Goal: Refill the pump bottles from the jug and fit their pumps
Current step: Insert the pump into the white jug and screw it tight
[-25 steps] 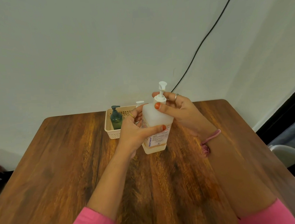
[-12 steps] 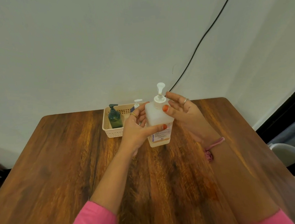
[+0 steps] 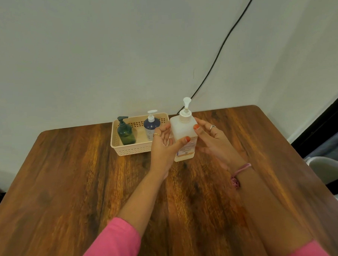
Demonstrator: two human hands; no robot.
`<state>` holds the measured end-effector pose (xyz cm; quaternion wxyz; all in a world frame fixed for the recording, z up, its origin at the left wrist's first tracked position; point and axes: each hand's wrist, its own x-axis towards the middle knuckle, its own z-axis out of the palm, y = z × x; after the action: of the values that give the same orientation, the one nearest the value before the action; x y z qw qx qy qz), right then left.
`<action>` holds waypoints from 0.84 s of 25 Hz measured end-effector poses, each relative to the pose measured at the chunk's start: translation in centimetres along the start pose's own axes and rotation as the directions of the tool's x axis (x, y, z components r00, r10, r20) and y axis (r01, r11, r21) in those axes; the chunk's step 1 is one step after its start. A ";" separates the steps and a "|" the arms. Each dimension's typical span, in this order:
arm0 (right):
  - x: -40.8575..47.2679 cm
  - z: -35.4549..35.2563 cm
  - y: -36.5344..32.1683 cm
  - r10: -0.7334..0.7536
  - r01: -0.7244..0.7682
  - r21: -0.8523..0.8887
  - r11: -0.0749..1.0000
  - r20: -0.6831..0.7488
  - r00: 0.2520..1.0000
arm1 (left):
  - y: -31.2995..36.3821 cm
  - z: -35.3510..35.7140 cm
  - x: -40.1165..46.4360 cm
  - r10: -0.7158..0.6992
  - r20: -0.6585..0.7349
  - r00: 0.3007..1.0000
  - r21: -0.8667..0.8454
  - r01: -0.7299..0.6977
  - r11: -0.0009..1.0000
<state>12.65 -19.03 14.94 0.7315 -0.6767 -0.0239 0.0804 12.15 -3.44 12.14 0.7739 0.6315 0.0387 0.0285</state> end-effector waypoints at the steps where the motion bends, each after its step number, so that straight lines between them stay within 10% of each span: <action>1: 0.4 -0.3 0.4 0.008 -0.008 0.000 1.000 -0.011 1.000 | -0.3 0.2 0.3 -0.010 0.003 1.000 0.002 0.010 1.000; 21: 14.5 -5.6 8.7 0.075 -0.085 -0.135 0.987 -0.078 0.994 | -7.1 2.4 13.7 -0.311 0.156 0.938 0.301 0.254 0.919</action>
<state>26.98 -21.75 4.74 0.6793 -0.7288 0.0245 0.0830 25.94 -5.97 5.38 0.6739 0.7205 0.0550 -0.1537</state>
